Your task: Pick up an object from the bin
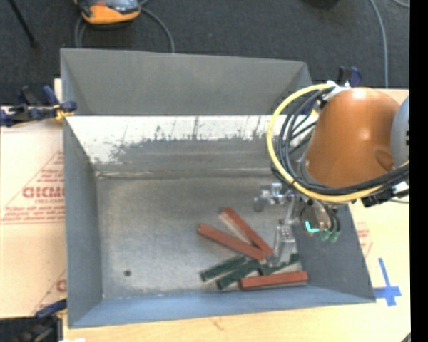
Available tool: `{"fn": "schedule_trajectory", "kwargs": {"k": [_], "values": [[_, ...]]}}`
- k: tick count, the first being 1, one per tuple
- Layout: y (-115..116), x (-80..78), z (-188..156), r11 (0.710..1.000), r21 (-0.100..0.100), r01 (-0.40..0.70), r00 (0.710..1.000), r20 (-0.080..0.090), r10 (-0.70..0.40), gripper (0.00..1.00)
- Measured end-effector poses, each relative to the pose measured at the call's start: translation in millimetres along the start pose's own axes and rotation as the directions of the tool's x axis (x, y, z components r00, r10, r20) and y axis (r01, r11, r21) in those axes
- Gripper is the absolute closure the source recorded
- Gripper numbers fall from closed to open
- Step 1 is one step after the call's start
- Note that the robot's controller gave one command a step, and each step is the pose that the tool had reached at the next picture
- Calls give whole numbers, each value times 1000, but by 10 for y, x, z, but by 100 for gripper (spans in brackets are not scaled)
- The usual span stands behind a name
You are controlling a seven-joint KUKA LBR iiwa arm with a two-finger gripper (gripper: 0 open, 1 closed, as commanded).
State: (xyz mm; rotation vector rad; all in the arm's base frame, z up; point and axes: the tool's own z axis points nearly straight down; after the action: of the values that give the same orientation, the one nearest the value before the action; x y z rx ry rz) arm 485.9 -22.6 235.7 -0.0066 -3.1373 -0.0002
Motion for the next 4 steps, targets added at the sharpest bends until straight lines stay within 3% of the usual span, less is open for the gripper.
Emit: {"fn": "schedule_trajectory", "kwargs": {"k": [1, 2, 3, 4], "values": [[-1, -7, -30, 1000, 1, 1, 1000, 6, -1, 0], [32, -96, 282, 998, -1, -56, 998, 15, 56, 0], [106, -818, 1599, 985, 2, 174, 985, 5, -174, 100], [108, -812, 1636, 985, 2, 174, 985, 9, -174, 0]]}}
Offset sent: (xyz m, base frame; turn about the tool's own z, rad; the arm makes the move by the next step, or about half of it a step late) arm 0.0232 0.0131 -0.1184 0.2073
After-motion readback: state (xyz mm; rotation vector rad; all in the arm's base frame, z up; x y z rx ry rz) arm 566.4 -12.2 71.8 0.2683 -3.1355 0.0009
